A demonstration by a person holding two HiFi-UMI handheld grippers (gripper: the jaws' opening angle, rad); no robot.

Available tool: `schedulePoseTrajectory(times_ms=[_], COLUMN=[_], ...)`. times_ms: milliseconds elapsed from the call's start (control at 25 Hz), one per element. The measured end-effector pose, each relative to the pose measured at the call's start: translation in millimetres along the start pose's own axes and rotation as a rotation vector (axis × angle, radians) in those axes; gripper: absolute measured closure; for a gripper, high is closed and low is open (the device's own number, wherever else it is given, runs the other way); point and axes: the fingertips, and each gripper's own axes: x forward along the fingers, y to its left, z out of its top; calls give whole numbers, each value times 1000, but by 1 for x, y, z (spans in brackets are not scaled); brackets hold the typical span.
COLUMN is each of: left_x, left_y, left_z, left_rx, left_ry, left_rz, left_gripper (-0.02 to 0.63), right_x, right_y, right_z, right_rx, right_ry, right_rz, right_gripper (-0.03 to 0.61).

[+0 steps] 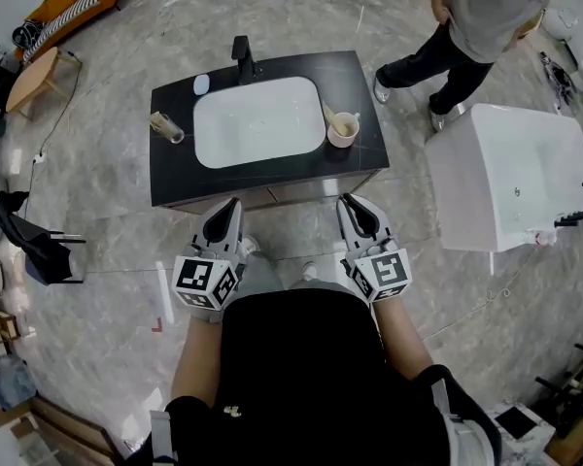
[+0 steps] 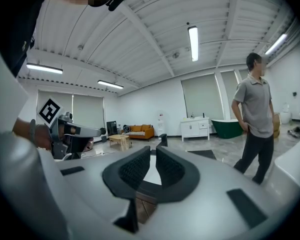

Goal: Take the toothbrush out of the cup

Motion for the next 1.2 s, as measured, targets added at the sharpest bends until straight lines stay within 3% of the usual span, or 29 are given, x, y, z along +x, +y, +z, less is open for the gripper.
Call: schedulePoseTrajectory(times_ms=[280,720,1200], left_x=[28,76,114], left_y=[38,138,213], left_z=[1,21,43], left_rx=[-20,-56,-47], left_ry=[4,31,39], left_rz=[-26,-107,-216], left_gripper=[591,591,591], right_x=[42,155,229], right_y=[-9,12,14], right_z=[-3,9,27], right_rx=[6,-3,-27], right_ry=[24,59,42], right_rz=[-33,-85,-216], right_gripper=[535,535,535])
